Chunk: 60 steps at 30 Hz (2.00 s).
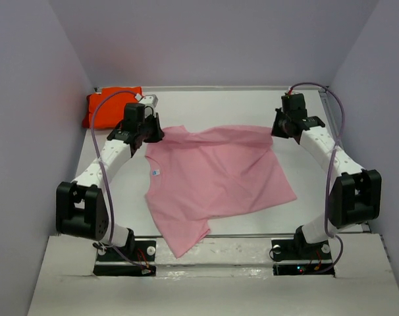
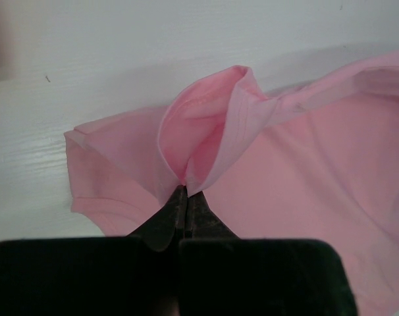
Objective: Fold and stack the t-shirts
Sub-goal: Flatten out the tshirt
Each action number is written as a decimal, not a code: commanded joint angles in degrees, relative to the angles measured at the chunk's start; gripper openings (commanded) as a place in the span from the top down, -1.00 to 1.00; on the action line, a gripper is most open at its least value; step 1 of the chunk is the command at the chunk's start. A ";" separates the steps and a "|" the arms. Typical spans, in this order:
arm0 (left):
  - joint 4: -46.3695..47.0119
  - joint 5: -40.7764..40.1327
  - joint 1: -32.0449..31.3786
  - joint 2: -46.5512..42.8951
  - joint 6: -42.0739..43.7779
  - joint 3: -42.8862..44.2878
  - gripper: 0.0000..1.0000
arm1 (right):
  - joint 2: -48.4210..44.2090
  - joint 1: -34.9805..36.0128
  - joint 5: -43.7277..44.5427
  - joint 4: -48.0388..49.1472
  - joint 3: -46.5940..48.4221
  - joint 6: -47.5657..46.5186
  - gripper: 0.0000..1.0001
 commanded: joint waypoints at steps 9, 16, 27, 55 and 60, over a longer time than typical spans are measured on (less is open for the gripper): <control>-4.82 3.81 0.08 -2.96 -2.59 -3.64 1.00 | -3.00 -0.31 -0.24 -4.01 -1.08 0.74 1.00; -3.86 8.03 0.08 -2.07 -4.43 -7.59 1.00 | -1.77 -0.31 -1.47 -3.13 -4.87 0.92 1.00; 1.85 16.11 0.08 -6.46 -9.97 -15.68 1.00 | 0.69 -0.31 -4.90 1.61 -14.17 1.89 1.00; 0.88 14.27 1.84 -16.05 -11.99 -12.34 1.00 | 5.79 0.21 -9.20 2.57 0.14 1.97 -0.55; 1.41 13.92 1.84 -15.96 -11.90 -13.92 1.00 | 9.74 2.41 -12.20 6.88 -0.83 3.64 -0.53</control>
